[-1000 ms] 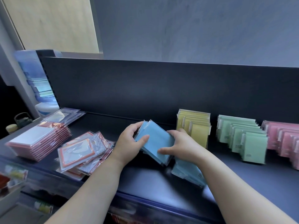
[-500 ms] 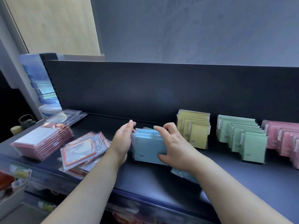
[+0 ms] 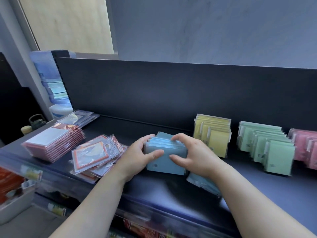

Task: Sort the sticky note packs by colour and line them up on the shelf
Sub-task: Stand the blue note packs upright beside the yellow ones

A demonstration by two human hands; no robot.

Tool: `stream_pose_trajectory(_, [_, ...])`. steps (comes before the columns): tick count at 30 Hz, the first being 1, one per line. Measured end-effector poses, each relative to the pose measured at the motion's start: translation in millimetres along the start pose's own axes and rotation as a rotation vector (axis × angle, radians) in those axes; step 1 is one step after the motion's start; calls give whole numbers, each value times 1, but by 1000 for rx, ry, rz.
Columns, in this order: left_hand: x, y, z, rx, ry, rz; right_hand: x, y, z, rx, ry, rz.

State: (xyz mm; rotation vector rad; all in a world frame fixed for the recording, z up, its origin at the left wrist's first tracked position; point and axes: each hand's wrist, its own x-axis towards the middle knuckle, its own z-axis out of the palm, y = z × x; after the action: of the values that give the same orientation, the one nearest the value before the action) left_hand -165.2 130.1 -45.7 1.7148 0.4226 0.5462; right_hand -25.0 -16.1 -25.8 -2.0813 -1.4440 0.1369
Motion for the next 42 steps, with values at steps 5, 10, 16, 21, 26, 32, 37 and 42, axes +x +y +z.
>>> stream_pose_trajectory(5, [-5, -3, -1, 221, 52, 87, 4, 3, 0, 132, 52, 87])
stream_pose_trajectory(10, [-7, -6, 0, 213, 121, 57, 7, 6, -2, 277, 18, 135])
stream_pose_trajectory(16, [-9, -5, -12, 159, 96, -7, 5, 0, -4, 445, -12, 208])
stream_pose_trajectory(21, [-6, 1, -29, 6, 29, -31, 7, -4, -5, 510, 13, 273])
stream_pose_trajectory(26, [1, 7, -41, -110, 11, -29, 9, 0, -5, 475, 23, 290])
stream_pose_trajectory(32, [30, 33, -58, -357, 94, -102, 9, 0, -5, 210, -2, 284])
stream_pose_trajectory(37, [67, 46, -64, -302, 86, -203, 15, -8, -5, 3, 56, 256])
stream_pose_trajectory(42, [99, 45, -56, -210, 6, -244, 38, -11, -21, 53, 198, 321])
